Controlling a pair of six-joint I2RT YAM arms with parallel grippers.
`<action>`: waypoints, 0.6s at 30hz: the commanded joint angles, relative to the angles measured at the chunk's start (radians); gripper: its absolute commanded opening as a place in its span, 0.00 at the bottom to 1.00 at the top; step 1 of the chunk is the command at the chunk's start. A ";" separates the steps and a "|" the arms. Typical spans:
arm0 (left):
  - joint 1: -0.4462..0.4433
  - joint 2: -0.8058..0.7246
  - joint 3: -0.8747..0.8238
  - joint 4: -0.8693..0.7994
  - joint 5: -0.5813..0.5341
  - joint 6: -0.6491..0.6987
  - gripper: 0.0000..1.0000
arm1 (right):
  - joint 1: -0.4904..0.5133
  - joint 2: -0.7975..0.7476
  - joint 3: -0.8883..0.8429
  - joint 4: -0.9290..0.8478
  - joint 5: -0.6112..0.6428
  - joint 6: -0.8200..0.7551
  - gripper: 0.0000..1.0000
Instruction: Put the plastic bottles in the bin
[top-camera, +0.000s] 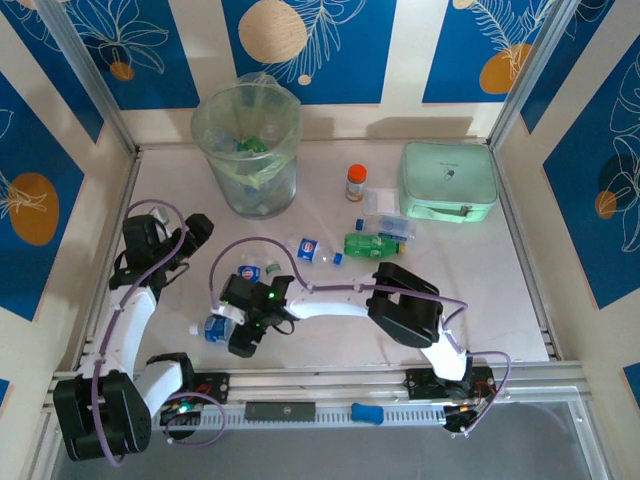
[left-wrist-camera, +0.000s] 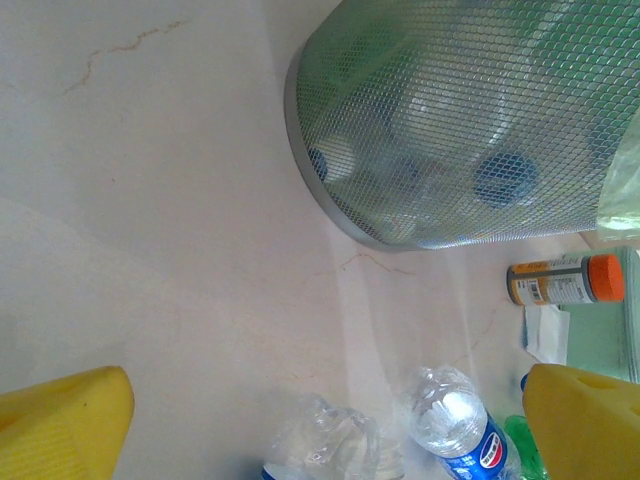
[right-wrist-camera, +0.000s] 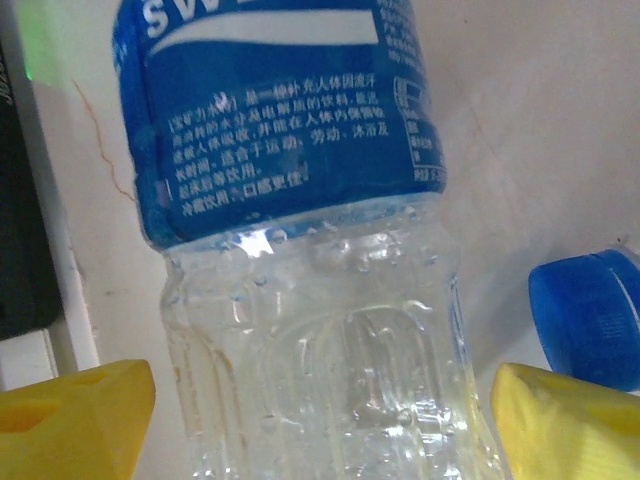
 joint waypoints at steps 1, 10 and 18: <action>0.015 0.001 -0.010 0.029 0.023 0.004 0.99 | 0.008 0.024 0.013 -0.017 0.035 -0.034 0.87; 0.021 -0.007 -0.009 0.027 0.022 0.003 0.99 | 0.011 0.051 0.026 -0.005 0.041 -0.054 0.75; 0.029 -0.013 0.005 0.024 0.024 0.001 0.99 | 0.009 -0.012 -0.022 0.048 -0.015 -0.055 0.52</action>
